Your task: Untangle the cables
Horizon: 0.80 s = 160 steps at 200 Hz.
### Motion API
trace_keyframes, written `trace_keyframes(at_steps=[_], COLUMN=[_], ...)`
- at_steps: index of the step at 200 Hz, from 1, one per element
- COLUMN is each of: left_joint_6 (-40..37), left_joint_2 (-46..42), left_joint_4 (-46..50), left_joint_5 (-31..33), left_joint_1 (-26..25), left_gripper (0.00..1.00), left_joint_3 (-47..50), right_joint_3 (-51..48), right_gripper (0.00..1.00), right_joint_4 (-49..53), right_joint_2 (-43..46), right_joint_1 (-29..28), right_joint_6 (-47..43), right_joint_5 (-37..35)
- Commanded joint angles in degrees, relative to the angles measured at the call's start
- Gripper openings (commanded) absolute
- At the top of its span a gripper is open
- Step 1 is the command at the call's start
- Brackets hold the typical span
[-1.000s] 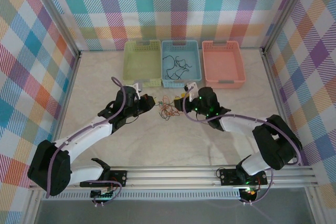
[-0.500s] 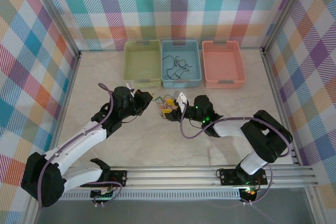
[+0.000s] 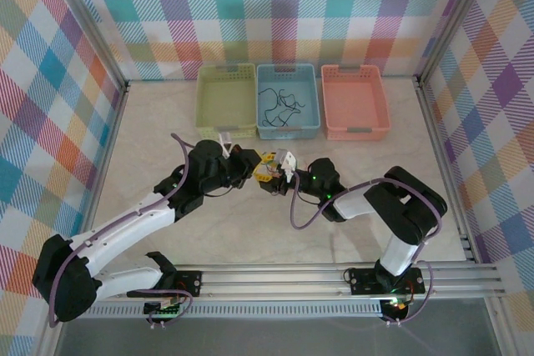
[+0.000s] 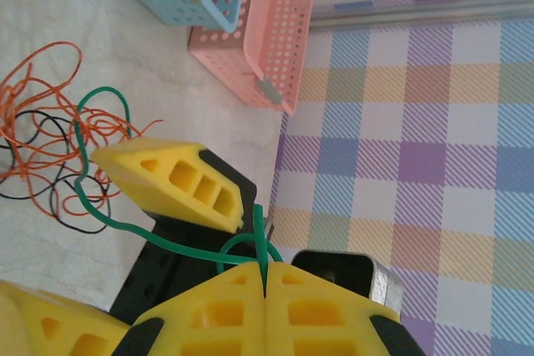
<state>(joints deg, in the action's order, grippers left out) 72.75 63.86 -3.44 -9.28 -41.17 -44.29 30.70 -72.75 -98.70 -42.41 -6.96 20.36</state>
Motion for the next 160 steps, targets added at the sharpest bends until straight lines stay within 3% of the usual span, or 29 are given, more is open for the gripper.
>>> trace_keyframes(at_steps=[1,45,118,160], left_joint_6=[1.5,0.6,0.1,0.0], left_joint_2=[0.9,0.8,-2.1,-2.0], left_joint_4=[-2.2,-0.9,0.5,0.7], left_joint_5=[1.7,3.2,5.5,5.5], left_joint_1=[-1.2,-1.4,-1.3,-1.2], left_gripper=[0.00,0.00,0.00,0.00], left_joint_3=[-1.7,-2.9,-2.8,-2.2], right_joint_3=[-1.2,-1.5,-1.7,-2.2], right_gripper=[0.50,0.40,0.45,0.36], right_joint_4=[-7.0,-5.5,-3.4,-5.1], right_joint_2=[-0.6,0.2,1.3,1.1], right_joint_1=[-0.4,-0.4,-0.4,-0.3], right_joint_6=[-1.3,-0.4,0.7,0.8], right_joint_5=[-0.1,0.9,-0.1,0.6])
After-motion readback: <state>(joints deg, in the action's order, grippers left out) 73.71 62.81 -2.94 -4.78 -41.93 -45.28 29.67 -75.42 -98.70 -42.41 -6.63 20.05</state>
